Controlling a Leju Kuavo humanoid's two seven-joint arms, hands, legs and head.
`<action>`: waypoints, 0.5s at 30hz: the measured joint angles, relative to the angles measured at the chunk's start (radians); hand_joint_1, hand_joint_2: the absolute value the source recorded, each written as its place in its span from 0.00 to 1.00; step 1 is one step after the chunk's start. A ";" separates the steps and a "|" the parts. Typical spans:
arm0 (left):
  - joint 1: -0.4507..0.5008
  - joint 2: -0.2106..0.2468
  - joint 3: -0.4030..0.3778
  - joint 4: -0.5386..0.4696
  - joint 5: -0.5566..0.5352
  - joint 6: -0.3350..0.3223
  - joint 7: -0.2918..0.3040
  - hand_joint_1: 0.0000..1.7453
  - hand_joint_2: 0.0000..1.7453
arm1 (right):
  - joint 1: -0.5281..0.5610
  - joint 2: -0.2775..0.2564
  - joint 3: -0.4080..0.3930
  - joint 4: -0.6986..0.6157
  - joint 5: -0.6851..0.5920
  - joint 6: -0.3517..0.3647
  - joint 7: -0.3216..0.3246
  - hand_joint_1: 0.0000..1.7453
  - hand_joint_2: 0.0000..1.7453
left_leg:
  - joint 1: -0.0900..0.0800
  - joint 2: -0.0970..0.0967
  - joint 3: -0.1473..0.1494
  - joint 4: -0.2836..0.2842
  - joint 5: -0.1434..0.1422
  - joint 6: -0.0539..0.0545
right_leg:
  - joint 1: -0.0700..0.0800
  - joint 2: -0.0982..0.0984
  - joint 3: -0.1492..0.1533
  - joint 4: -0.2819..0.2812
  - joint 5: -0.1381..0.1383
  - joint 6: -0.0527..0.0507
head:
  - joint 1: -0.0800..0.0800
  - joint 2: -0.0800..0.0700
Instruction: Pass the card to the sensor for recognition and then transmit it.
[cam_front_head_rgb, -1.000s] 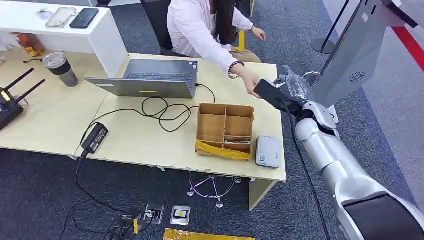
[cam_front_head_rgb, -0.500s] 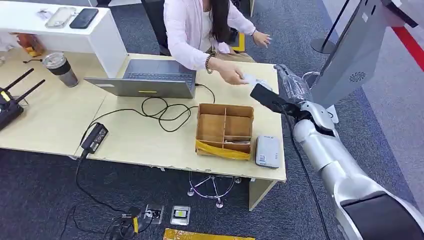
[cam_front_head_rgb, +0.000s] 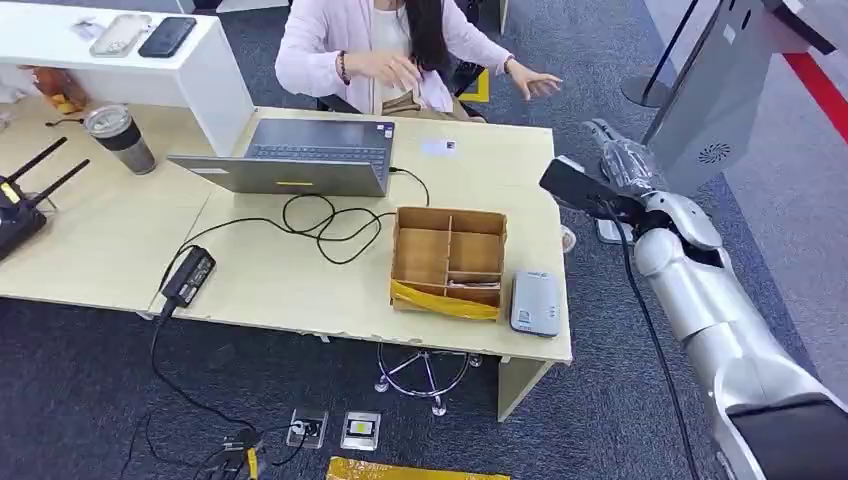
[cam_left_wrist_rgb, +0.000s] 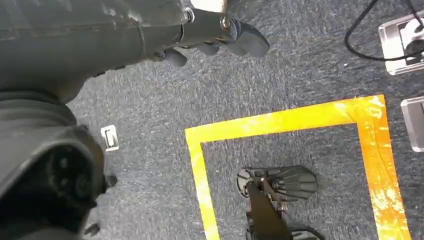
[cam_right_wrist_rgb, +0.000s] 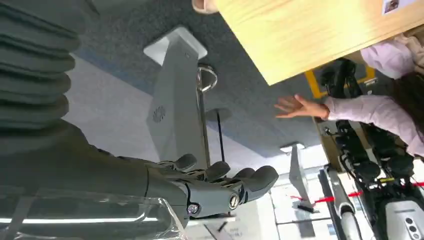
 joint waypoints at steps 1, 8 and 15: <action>0.004 0.002 0.000 0.000 0.003 0.000 -0.003 0.00 0.00 | 0.016 -0.009 -0.003 -0.030 -0.015 0.017 0.009 0.00 1.00 | 0.000 0.000 0.000 0.000 0.000 0.000 | 0.000 0.000 0.000 0.000 0.000 0.000 | 0.000 0.000; 0.024 0.010 0.001 0.000 0.014 0.001 -0.011 0.00 0.00 | 0.096 -0.063 -0.005 -0.191 -0.065 0.040 0.029 0.00 1.00 | 0.000 0.000 0.000 0.000 0.000 0.000 | 0.000 0.000 0.000 0.000 0.000 0.000 | 0.000 0.000; 0.037 0.012 0.001 0.000 0.023 0.008 -0.016 0.00 0.00 | 0.168 -0.089 -0.003 -0.308 -0.118 0.037 0.047 0.00 1.00 | 0.000 0.000 0.000 0.000 0.000 0.000 | 0.000 0.000 0.000 0.000 0.000 0.000 | 0.000 0.000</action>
